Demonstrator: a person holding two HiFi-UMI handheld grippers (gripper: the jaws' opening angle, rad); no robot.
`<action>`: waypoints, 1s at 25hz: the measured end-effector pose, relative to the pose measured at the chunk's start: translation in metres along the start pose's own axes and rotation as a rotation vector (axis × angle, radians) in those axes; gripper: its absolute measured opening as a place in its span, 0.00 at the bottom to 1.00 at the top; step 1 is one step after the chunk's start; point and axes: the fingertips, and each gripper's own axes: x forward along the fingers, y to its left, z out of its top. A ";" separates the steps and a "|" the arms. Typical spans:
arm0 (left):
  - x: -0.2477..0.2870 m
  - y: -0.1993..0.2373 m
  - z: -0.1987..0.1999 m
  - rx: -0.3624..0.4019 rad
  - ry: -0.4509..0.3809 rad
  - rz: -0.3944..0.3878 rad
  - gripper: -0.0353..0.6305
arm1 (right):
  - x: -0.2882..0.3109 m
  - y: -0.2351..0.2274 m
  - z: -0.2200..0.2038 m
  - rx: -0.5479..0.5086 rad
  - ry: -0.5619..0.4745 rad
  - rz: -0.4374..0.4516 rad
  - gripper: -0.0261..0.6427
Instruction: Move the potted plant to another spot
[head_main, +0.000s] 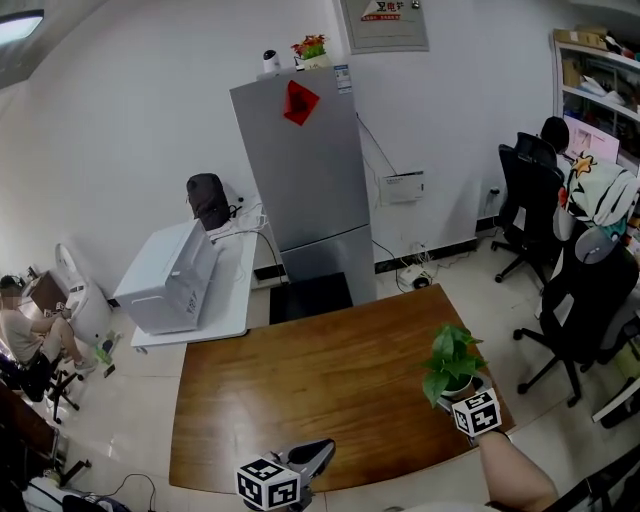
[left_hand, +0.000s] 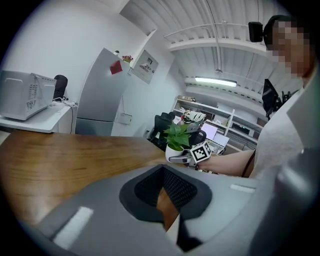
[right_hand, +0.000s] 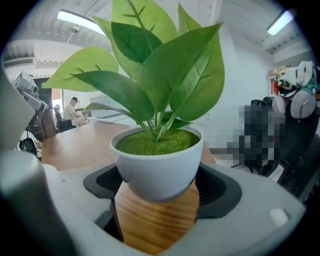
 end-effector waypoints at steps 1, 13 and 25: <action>0.006 -0.002 0.001 -0.001 0.000 0.003 0.04 | 0.001 -0.010 -0.005 0.011 0.004 -0.005 0.71; 0.040 -0.017 0.001 0.001 0.012 0.036 0.04 | 0.017 -0.043 -0.044 0.060 0.045 0.008 0.71; 0.041 -0.003 0.003 -0.017 0.013 0.050 0.04 | 0.027 -0.041 -0.054 0.072 0.053 0.024 0.71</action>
